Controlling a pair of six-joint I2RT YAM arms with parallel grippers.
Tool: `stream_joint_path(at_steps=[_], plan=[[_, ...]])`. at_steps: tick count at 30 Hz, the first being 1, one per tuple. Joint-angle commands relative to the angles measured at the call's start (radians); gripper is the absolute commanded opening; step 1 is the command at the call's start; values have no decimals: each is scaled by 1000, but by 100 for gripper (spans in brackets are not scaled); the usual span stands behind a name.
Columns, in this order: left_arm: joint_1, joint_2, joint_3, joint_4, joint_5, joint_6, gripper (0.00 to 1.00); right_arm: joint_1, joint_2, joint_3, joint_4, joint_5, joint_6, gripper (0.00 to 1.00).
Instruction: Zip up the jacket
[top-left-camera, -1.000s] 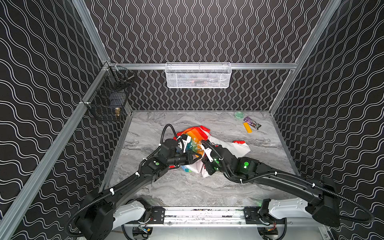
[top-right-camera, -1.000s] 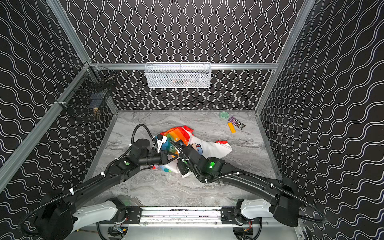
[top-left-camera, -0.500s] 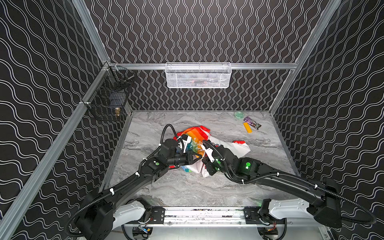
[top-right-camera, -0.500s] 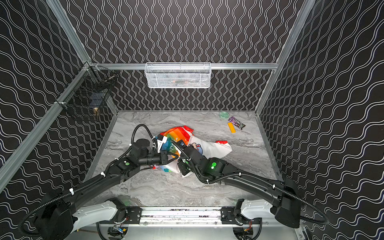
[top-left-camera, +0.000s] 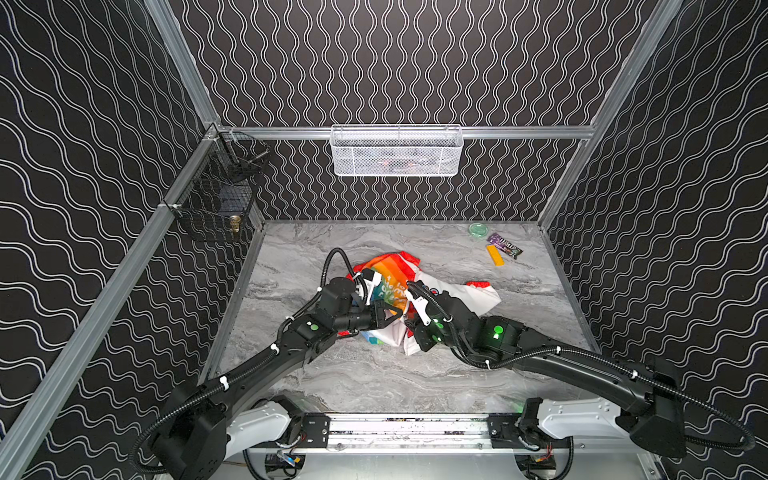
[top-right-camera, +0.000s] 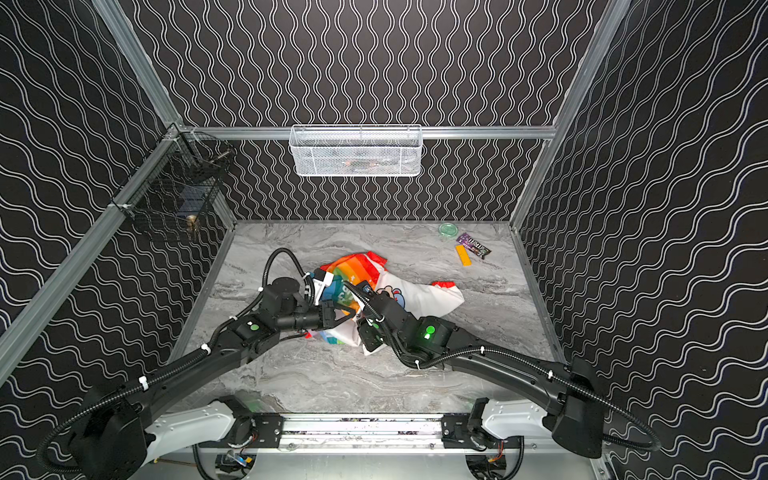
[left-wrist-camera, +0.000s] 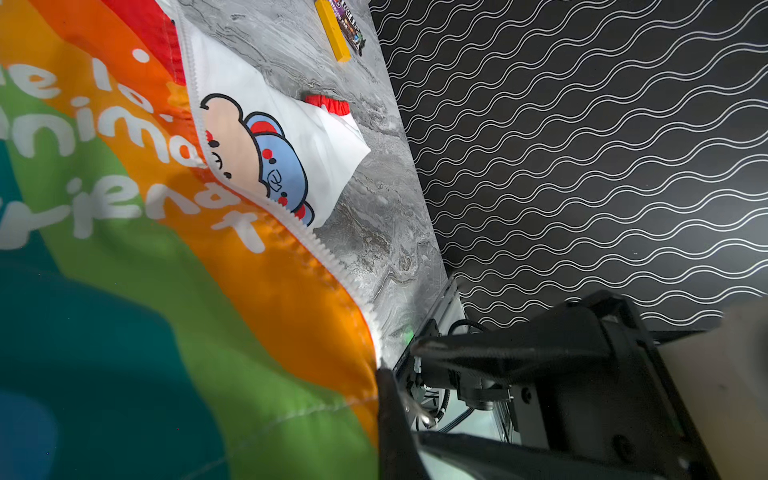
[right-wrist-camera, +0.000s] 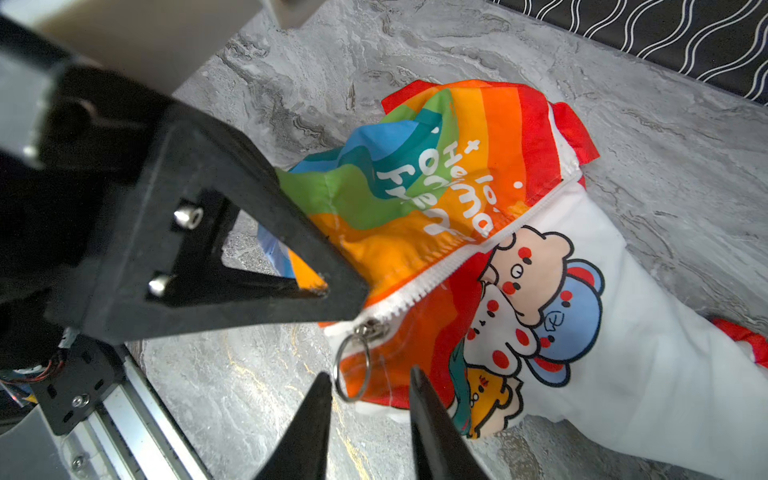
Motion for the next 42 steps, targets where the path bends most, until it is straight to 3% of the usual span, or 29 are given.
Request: stream_joint_path(at_steps=[1,4,10,14,19,23,32,42], plan=[[-1,-2,5,8,1,18,0,1,-20,-2,-1,13,6,44],[1,-1,7,6,3,20,0,0,-35,-35,5,27,14,53],[0,-4,9,5,1,21,0,0,-34,-36,4,50,25,56],[0,-2,8,5,2,21,0,-1,-26,-30,9,46,25,52],[-1,-2,9,3,5,22,0,-5,-23,-25,13,56,27,37],[0,-1,6,5,5,21,0,-10,-24,-26,13,65,30,37],[0,-1,9,4,6,21,0,-9,-56,-45,45,-32,-24,55],[0,-8,3,1,6,22,0,-5,52,39,23,-47,-36,61]])
